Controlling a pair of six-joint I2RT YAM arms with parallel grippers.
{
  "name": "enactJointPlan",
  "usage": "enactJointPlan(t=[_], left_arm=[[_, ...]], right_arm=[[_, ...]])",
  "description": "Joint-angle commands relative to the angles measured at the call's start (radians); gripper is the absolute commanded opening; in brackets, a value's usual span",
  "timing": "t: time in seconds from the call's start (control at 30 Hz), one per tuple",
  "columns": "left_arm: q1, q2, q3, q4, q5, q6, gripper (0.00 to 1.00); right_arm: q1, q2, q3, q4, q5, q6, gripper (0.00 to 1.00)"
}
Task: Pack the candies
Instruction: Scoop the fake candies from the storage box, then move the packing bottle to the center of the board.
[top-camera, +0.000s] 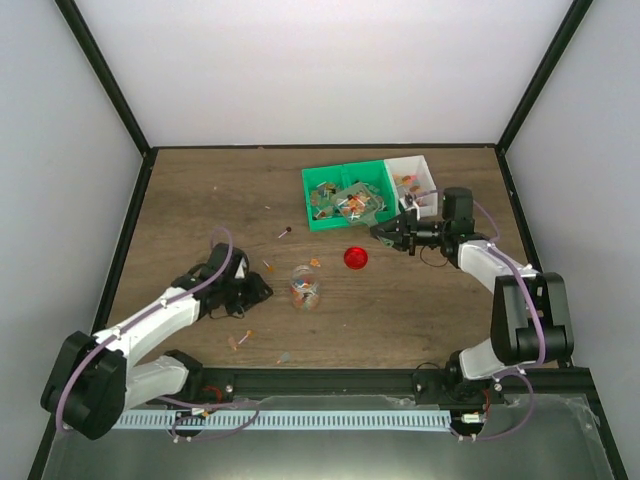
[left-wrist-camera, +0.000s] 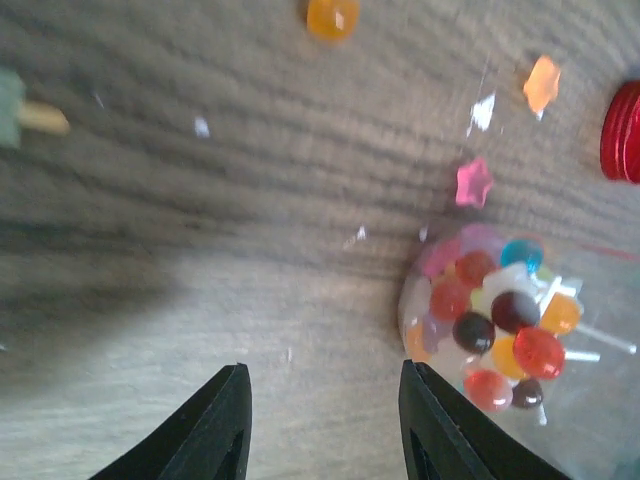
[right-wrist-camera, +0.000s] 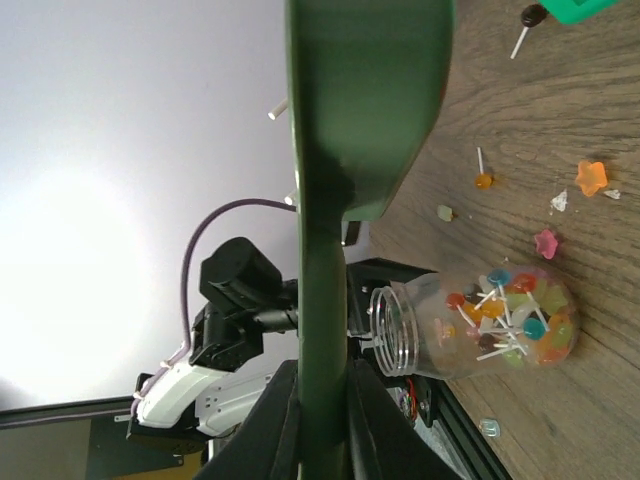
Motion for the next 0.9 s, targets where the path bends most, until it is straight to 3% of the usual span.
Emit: enactJointPlan(t=[0.0, 0.13, 0.3, 0.57, 0.87], left_arm=[[-0.038, -0.005, -0.045, 0.141, 0.124, -0.148, 0.42], [-0.102, 0.093, -0.019, 0.124, 0.140, -0.132, 0.42], [-0.163, 0.150, -0.027, 0.212, 0.150, -0.200, 0.41], [-0.167, 0.236, 0.004, 0.270, 0.174, -0.220, 0.41], [-0.168, 0.422, 0.140, 0.276, 0.190, -0.137, 0.42]], right_arm=[[0.006, -0.071, 0.022, -0.011, -0.024, -0.013, 0.01], [0.004, -0.094, 0.002, -0.025, -0.028, -0.018, 0.01], [0.001, -0.116, 0.004, -0.052, -0.021, -0.032, 0.01], [-0.006, -0.128, 0.004, -0.064, -0.016, -0.029, 0.01], [-0.019, -0.162, 0.004, -0.111, -0.005, -0.050, 0.01]])
